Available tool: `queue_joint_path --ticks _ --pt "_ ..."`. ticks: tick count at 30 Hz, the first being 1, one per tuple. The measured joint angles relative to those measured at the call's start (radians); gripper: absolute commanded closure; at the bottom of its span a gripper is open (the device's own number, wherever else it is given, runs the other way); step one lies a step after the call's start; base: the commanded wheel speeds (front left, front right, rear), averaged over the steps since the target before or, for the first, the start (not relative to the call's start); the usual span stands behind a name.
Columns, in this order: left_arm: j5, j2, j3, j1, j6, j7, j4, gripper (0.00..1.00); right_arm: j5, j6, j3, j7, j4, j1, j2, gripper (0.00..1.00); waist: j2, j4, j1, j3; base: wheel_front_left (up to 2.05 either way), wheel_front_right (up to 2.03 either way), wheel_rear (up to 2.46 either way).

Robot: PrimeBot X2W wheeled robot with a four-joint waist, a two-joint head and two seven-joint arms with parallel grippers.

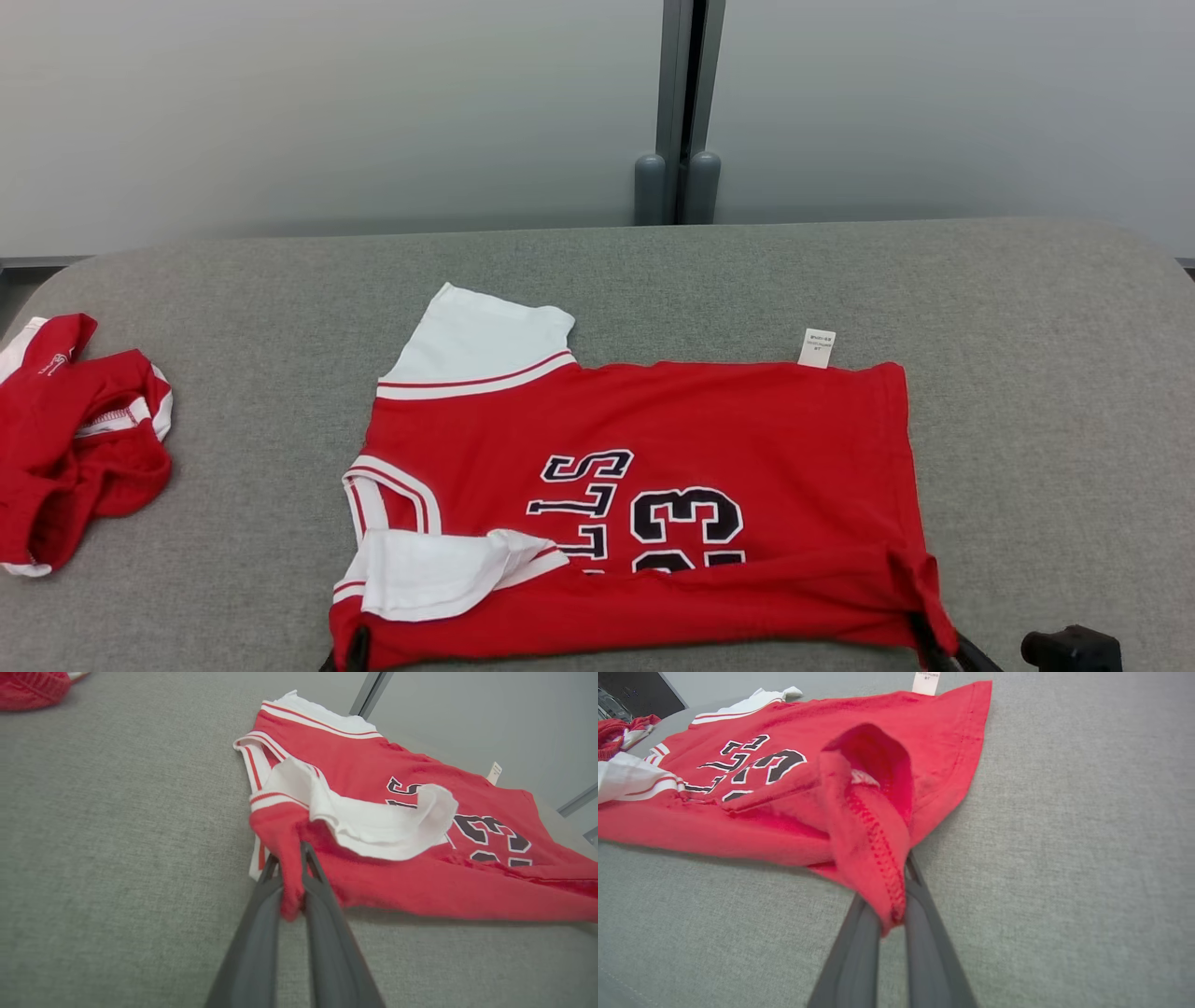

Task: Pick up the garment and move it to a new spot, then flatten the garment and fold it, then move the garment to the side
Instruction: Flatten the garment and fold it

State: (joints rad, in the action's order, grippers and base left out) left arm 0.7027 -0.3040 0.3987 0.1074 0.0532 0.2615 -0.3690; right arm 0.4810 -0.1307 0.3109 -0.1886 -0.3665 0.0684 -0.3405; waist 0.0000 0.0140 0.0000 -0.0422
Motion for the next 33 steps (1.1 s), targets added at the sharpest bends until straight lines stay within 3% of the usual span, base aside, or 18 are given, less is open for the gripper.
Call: queue_joint_path --ticks 1,7,14,24,33 --pt "-0.002 0.000 -0.004 0.000 -0.001 0.000 -0.002 0.00 0.000 0.000 -0.006 0.000 0.000 0.000 0.004 0.00 0.0000 -0.001 0.0000 0.001 0.00 0.00 0.00" --pt "-0.068 0.001 -0.042 -0.024 -0.010 0.000 0.007 0.00 -0.013 0.000 -0.047 -0.016 -0.016 -0.010 0.027 0.00 -0.0001 -0.006 0.0000 0.007 0.00 0.00 0.00" --pt "-0.207 0.049 -0.156 -0.047 -0.013 0.000 0.101 0.00 -0.080 0.000 -0.119 -0.055 -0.025 -0.062 0.058 0.00 0.0000 -0.013 0.0000 0.014 0.00 0.00 0.00" --pt "-0.411 0.136 -0.354 -0.047 -0.005 0.000 0.240 0.00 -0.197 0.000 -0.205 -0.073 0.108 -0.112 0.177 0.00 0.0000 -0.025 0.0000 0.026 0.00 0.00 0.00" --pt "-0.525 0.187 -0.423 -0.074 0.017 0.000 0.237 0.00 -0.262 0.000 -0.221 -0.074 0.159 -0.125 0.237 0.00 0.0001 -0.024 0.0000 0.027 0.00 0.00 0.00"
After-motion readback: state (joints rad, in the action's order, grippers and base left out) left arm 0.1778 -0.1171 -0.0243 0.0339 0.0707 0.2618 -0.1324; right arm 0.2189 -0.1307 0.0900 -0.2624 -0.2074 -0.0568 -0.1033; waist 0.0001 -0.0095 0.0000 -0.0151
